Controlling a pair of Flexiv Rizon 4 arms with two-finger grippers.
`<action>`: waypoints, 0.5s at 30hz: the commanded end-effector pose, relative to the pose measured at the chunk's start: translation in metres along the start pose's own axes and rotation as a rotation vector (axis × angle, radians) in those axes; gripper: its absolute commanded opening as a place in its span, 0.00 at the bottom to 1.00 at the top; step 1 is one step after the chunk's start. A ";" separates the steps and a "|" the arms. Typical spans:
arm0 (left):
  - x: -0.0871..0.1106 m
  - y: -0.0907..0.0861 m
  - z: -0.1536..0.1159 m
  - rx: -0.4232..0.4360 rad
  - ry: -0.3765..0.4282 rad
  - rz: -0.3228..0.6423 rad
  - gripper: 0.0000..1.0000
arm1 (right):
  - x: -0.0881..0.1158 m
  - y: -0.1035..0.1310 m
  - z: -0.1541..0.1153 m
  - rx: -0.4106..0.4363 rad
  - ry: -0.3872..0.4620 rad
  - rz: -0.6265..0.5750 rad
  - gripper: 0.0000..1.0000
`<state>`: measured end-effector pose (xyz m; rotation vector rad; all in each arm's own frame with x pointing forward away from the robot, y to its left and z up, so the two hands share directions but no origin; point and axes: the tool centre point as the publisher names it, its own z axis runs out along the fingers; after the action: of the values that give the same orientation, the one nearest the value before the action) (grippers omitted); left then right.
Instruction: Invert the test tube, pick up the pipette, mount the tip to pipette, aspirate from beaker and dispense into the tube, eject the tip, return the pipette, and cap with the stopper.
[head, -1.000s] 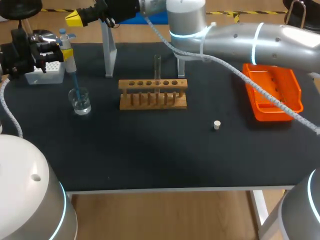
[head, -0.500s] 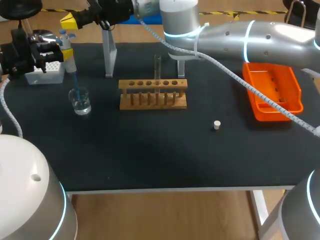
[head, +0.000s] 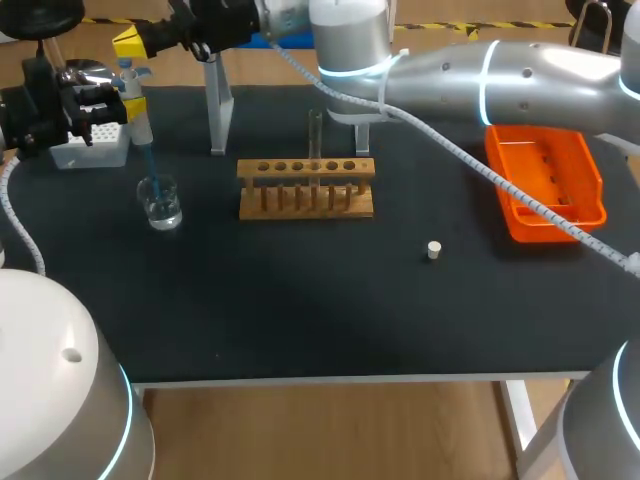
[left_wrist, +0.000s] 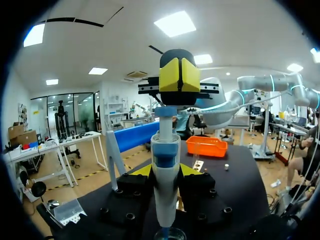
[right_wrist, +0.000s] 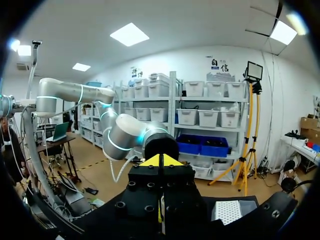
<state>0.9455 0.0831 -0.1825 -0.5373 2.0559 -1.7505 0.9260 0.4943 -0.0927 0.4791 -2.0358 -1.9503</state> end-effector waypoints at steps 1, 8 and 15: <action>0.001 0.000 0.000 0.000 -0.002 0.001 0.00 | -0.006 -0.003 0.003 0.003 -0.004 -0.001 0.00; 0.001 0.000 0.000 0.000 -0.002 0.001 0.00 | -0.015 -0.009 0.002 0.018 -0.029 0.002 0.00; 0.001 0.000 0.000 0.000 -0.002 0.001 0.00 | -0.019 -0.013 0.001 0.019 -0.038 0.009 0.00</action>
<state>0.9455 0.0831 -0.1825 -0.5373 2.0559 -1.7505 0.9395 0.5002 -0.1030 0.4332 -2.0823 -1.9531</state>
